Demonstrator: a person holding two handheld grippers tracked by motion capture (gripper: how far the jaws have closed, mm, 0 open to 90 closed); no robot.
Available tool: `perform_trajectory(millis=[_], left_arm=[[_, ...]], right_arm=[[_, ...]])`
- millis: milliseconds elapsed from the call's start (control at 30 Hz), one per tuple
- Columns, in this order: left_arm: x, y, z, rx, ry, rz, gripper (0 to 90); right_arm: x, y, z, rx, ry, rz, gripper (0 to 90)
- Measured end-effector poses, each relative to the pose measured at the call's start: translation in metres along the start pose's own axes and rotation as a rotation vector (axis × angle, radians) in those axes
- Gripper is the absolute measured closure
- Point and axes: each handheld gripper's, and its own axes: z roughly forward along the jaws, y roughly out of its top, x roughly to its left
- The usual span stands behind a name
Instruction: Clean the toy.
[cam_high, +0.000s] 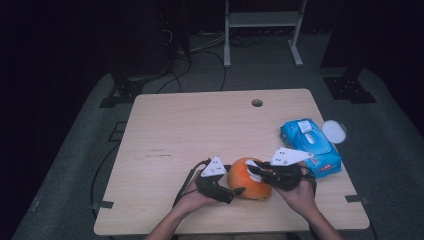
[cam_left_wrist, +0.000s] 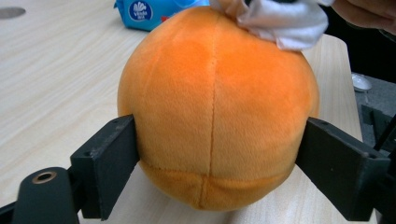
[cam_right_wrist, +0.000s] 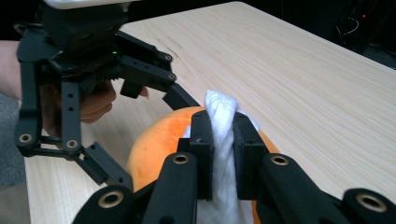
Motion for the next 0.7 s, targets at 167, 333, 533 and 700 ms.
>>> perform_trajectory(millis=[167, 333, 533, 700], left_arm=[[-0.008, 0.003, -0.001, 0.018, 0.023, 0.073, 26.6], [-0.009, -0.002, -0.001, 0.054, 0.032, 0.103, 27.0], [-0.002, -0.004, 0.002, 0.023, -0.011, 0.043, 17.8], [-0.001, -0.004, 0.0, 0.009, -0.011, 0.032, 25.9]], right_arm=[[0.021, 0.006, 0.015, 0.007, 0.078, -0.042, 79.9], [0.021, 0.008, 0.016, 0.028, 0.052, -0.072, 80.0], [-0.003, -0.002, 0.004, 0.028, -0.001, -0.018, 79.9], [-0.001, -0.001, 0.007, 0.025, 0.013, -0.006, 80.0]])
